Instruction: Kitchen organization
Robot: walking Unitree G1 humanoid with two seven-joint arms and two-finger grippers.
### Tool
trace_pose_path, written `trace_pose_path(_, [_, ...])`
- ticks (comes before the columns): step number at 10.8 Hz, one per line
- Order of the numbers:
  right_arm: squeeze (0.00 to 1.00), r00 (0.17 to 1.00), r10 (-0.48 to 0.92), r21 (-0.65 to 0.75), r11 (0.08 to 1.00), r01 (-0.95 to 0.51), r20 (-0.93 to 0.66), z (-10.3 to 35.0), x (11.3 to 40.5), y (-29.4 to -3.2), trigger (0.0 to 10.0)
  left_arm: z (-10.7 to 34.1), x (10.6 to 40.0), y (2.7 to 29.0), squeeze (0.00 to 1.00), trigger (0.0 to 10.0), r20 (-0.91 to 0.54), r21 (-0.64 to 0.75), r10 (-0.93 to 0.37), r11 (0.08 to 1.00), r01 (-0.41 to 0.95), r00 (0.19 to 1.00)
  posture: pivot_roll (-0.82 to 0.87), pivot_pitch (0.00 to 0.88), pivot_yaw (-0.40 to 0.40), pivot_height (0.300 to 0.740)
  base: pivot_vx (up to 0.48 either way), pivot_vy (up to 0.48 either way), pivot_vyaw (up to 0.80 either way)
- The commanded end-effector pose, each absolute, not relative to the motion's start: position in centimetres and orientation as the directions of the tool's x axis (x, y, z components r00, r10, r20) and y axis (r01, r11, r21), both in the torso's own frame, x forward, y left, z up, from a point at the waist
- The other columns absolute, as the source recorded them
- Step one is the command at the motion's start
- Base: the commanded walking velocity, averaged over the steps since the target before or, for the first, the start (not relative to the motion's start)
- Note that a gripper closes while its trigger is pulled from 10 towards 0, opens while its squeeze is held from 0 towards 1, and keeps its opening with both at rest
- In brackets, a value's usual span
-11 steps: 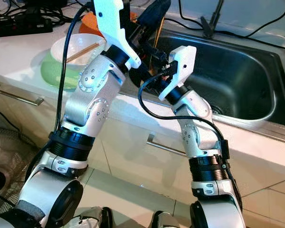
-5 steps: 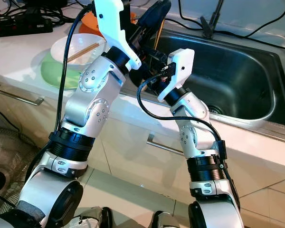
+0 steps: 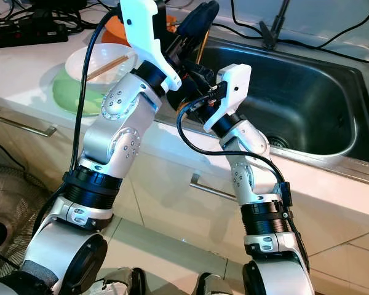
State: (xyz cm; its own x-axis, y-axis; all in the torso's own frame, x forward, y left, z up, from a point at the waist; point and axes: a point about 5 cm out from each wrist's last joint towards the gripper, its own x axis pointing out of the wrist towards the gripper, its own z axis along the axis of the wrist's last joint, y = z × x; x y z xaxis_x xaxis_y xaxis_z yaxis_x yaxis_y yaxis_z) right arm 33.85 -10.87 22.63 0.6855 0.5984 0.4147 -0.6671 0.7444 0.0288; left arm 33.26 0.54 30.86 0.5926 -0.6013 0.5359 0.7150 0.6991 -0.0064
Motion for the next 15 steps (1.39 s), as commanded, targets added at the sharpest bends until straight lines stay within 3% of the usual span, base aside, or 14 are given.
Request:
trace_pose_path(1, [0.00,0.670,0.606,0.005,0.740,-0.673,0.429,23.11,33.85,-10.64,0.0,30.71,32.45,-0.77,0.00,10.0,0.544,-0.038,-0.620,0.655,0.754,0.566,0.02,0.090,-0.004,0.740,0.000,0.000,0.00])
trace_pose_path(8, [0.00,0.669,0.614,0.004,0.735,-0.678,0.420,22.80,33.95,-10.25,0.0,30.92,32.33,-0.79,0.00,10.0,0.550,-0.052,-0.613,0.653,0.756,0.567,0.03,0.094,-0.010,0.740,0.000,0.000,0.00])
trace_pose_path(9, [0.00,0.671,0.613,0.005,0.737,-0.676,0.418,22.74,33.97,-10.24,0.0,30.95,32.35,-0.71,1.00,10.0,0.553,-0.050,-0.610,0.656,0.753,0.568,0.03,0.093,-0.011,0.740,0.000,0.000,0.00])
trace_pose_path(15, [0.00,0.718,0.558,0.022,0.783,-0.621,0.416,22.65,34.70,-10.96,0.0,31.06,32.42,-0.46,1.00,10.0,0.558,-0.067,-0.601,0.654,0.753,0.572,0.03,0.092,-0.011,0.740,0.000,0.000,0.00])
